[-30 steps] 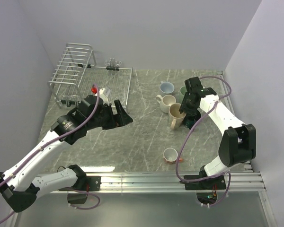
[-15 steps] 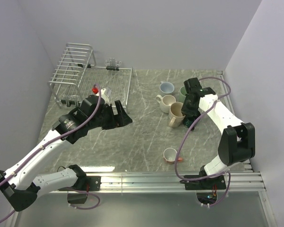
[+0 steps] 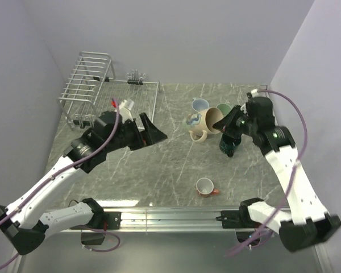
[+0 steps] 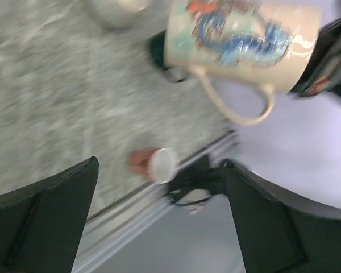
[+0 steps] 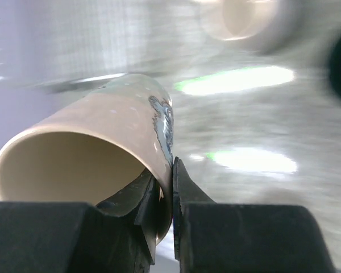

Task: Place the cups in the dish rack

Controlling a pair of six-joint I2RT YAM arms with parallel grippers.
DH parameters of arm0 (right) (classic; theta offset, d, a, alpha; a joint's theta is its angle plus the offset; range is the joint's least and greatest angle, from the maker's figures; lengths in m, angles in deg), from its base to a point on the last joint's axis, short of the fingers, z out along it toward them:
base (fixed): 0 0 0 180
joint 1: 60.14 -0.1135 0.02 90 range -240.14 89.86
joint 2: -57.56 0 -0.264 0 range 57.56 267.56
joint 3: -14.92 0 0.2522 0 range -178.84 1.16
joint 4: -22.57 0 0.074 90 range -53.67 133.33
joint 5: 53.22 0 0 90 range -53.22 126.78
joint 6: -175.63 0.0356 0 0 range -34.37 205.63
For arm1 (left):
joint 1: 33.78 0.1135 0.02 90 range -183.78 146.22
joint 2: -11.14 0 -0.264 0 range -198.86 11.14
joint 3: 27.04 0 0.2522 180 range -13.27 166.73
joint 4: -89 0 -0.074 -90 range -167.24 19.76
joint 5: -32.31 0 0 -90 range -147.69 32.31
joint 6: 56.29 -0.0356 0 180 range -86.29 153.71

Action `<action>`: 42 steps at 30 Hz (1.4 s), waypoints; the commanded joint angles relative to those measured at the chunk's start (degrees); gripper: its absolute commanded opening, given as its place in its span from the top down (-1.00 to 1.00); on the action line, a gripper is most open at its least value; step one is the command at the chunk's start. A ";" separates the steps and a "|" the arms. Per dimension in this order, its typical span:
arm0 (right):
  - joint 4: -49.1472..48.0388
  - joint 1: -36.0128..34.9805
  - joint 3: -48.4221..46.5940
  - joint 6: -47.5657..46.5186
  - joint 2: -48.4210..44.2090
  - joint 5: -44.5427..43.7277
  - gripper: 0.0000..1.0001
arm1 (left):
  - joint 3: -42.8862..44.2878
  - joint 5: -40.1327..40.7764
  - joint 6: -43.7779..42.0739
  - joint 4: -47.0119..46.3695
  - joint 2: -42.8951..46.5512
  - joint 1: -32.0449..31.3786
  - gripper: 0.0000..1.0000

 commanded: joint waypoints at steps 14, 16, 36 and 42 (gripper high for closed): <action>-43.59 -0.76 13.24 34.06 -13.69 26.62 1.00 | -11.44 -23.32 17.98 -40.75 4.89 9.93 -0.99; -47.99 -0.85 14.48 36.27 -14.22 27.24 1.00 | -13.19 -22.53 18.68 -42.49 5.76 9.93 -0.99; -56.80 -6.38 17.75 41.30 -13.35 29.26 1.00 | -22.34 -21.12 31.51 -71.16 5.24 8.79 -0.99; -56.09 -9.64 16.15 39.18 -11.76 29.26 1.00 | -20.50 -21.82 31.42 -73.35 1.29 8.09 -0.99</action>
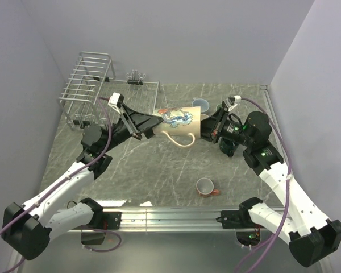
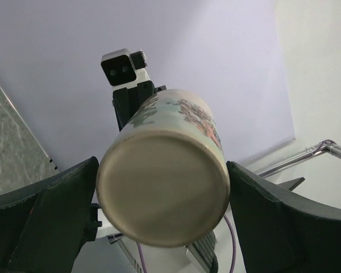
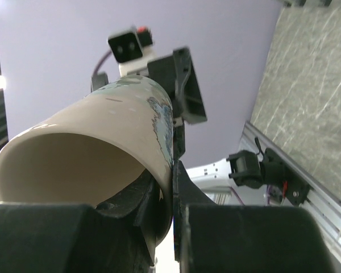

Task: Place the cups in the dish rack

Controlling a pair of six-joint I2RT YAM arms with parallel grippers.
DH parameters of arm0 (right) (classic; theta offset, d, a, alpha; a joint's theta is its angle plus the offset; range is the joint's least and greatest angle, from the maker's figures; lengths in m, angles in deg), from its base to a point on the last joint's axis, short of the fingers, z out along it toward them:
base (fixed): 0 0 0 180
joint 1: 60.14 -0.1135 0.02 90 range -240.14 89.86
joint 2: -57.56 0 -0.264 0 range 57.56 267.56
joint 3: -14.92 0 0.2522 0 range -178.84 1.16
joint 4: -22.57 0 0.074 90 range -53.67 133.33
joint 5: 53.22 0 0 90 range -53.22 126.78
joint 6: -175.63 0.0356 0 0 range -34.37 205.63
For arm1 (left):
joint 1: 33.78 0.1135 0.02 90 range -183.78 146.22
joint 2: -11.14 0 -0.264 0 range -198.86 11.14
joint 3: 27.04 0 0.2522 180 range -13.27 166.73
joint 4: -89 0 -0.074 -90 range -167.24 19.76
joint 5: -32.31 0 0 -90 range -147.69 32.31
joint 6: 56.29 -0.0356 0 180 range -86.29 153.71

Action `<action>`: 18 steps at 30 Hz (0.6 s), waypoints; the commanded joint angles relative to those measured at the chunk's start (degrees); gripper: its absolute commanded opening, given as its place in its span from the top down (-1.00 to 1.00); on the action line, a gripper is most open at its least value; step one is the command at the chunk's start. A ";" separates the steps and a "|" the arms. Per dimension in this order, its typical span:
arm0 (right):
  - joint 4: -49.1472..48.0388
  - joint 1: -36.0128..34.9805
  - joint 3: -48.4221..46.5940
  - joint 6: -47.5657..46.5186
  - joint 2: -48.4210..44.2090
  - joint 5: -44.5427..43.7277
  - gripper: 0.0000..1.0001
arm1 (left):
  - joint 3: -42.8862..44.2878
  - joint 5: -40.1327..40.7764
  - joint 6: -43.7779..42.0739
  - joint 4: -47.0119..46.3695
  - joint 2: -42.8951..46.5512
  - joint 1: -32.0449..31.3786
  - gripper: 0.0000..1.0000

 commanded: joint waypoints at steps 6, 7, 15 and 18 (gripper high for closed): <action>-8.28 -1.62 -1.43 0.78 -2.13 -0.20 1.00 | 4.84 -1.61 0.91 -8.06 -3.93 -1.06 -0.96; -8.72 -1.71 -0.82 1.21 -2.13 -0.38 1.00 | 5.19 -2.83 1.09 -8.68 -4.11 -1.23 -0.92; -9.51 -1.71 -0.72 0.16 -0.29 -2.49 1.00 | 5.81 -5.56 2.32 -12.46 -6.65 -3.52 -0.36; -10.92 -1.80 -0.46 0.51 0.85 -3.37 1.00 | 6.77 -7.58 3.02 -13.34 -7.45 -3.78 -0.45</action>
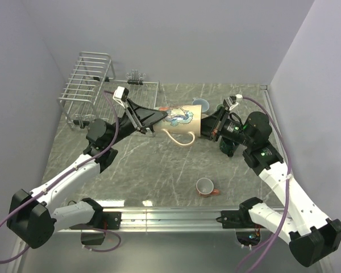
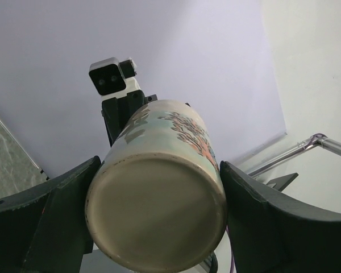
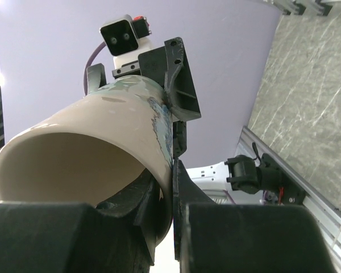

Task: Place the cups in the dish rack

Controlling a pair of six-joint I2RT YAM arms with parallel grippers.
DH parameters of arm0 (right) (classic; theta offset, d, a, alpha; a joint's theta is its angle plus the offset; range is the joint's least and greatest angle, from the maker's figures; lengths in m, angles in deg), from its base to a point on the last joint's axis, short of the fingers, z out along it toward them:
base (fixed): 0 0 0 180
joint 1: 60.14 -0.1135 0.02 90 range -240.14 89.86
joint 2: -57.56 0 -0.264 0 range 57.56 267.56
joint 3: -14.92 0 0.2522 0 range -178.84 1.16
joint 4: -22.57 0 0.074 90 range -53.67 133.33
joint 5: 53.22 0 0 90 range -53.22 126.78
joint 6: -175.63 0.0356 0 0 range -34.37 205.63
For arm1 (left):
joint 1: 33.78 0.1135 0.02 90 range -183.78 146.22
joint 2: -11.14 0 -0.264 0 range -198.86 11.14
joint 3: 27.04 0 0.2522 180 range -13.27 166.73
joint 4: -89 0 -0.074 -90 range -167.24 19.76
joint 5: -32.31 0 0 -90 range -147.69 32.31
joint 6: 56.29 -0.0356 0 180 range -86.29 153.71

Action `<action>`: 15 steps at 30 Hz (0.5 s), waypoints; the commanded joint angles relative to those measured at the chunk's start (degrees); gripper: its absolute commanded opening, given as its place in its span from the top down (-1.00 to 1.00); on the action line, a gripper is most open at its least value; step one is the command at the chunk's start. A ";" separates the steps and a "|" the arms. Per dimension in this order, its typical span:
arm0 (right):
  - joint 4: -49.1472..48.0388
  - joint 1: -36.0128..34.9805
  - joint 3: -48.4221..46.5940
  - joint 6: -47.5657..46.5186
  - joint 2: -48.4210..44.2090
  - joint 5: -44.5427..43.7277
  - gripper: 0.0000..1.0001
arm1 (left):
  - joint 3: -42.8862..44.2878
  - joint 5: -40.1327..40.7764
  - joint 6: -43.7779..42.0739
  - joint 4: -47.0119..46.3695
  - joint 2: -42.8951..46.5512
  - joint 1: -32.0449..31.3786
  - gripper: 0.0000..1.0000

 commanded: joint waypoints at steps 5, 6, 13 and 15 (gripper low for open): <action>-10.63 -0.57 -1.00 1.15 2.86 -1.62 1.00 | 4.42 -7.44 0.75 -2.85 -0.06 -2.58 -0.79; -10.62 -0.57 -1.09 0.97 2.95 -1.62 1.00 | 3.81 -7.18 0.66 -2.49 0.73 -2.67 -0.78; -11.68 -0.57 1.10 1.15 2.60 -1.97 1.00 | 2.66 -6.39 0.83 -3.01 1.53 -2.58 -0.70; -11.68 -0.57 1.63 1.24 2.42 -2.15 1.00 | 3.10 -6.65 0.75 -3.01 1.44 -2.67 -0.31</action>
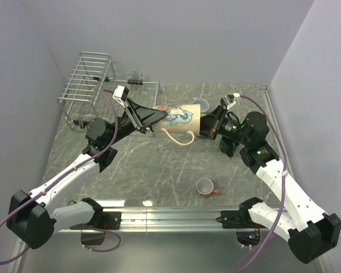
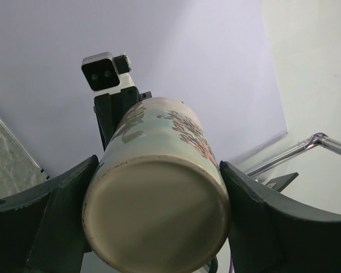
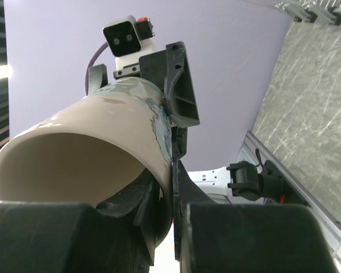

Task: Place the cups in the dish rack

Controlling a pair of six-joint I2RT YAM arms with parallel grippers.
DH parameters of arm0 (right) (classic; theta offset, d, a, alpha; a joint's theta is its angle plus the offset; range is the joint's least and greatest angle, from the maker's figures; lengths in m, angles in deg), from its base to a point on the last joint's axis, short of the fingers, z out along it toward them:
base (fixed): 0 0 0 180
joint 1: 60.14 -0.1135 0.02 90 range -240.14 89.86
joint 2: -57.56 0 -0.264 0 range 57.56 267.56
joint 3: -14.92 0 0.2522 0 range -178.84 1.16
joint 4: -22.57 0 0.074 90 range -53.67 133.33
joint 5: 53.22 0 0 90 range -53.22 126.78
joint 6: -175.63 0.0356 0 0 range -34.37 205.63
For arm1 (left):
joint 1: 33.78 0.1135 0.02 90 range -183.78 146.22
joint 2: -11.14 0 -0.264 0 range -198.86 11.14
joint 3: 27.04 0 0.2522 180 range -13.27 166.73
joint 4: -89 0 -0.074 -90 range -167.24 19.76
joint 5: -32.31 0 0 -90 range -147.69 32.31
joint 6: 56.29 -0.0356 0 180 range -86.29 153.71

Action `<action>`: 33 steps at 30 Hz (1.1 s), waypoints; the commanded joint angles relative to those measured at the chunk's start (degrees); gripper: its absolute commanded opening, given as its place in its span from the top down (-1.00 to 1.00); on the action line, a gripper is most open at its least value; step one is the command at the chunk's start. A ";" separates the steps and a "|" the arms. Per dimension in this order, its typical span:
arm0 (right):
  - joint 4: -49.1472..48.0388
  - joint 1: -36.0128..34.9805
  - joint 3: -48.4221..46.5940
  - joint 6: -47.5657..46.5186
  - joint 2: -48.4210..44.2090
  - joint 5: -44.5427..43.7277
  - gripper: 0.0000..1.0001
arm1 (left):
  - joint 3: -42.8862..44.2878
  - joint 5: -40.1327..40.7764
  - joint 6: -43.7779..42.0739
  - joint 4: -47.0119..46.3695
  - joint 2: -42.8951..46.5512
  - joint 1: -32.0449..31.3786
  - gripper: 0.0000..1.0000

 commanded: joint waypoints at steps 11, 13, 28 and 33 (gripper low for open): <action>8.36 -0.62 -4.71 -7.70 1.40 -6.23 -0.49 | 8.22 -5.12 -9.31 15.30 1.81 -2.60 0.99; 11.78 -0.44 -6.02 -9.54 1.92 -6.67 -0.68 | 8.76 -4.24 -10.48 17.16 2.25 -2.51 0.99; 19.00 1.05 -0.67 -13.59 -0.27 -7.90 -0.72 | 12.79 -2.92 -15.40 33.58 3.48 8.91 0.99; 17.79 4.56 3.01 -11.41 -1.15 -5.62 -0.72 | 16.14 -2.74 -17.78 36.59 0.93 11.02 0.99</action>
